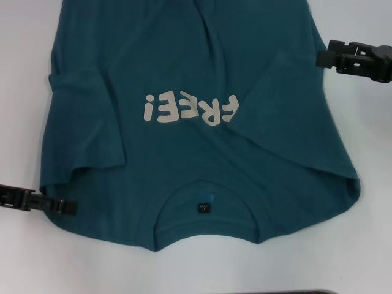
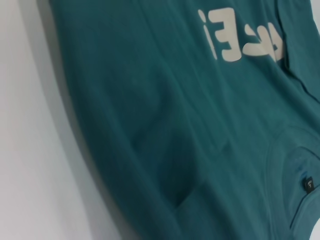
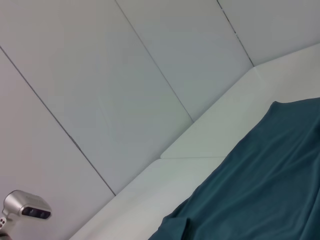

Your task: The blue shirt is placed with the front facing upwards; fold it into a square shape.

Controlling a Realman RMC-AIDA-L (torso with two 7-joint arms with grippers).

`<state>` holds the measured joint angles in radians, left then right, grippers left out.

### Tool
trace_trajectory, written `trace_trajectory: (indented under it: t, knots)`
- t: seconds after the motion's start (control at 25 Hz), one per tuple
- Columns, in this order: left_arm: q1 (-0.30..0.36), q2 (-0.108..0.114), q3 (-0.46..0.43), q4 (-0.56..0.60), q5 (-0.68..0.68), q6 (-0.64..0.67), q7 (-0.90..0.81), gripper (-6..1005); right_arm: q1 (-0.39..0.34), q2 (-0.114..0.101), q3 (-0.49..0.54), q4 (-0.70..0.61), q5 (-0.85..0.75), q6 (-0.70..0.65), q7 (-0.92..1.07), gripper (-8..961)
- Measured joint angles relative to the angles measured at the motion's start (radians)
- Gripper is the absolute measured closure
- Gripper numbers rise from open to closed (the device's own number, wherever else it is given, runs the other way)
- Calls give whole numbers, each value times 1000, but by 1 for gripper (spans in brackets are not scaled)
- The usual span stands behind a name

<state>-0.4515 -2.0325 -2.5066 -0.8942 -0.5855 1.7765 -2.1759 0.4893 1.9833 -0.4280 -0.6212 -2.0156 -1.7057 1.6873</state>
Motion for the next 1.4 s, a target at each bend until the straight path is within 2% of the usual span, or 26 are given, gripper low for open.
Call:
trace_trajectory:
  t: [0.24,0.36,0.8,1.0,1.24,1.4]
  knots:
    - [-5,-6,2,-1,46,-41,-21,180,3,0,0,0,0,-1,0,8]
    - [-11,-9,2,-1,63,-61,-32,396,4,0,1,0,0,-1,1,8]
    - [-22,-6,-10,-4,60,-39,-42,609,6,0,3,0,0,-1,2,8]
    - [-26,-2,-11,-5,59,-33,-45,849,6,0,3,0,0,0,2,9]
    - [-28,-2,-12,-5,63,-33,-47,959,6,0,3,0,0,2,2,9]
    - [-27,-1,-12,-5,62,-31,-48,959,-3,-13,-3,0,-5,-2,42,9]
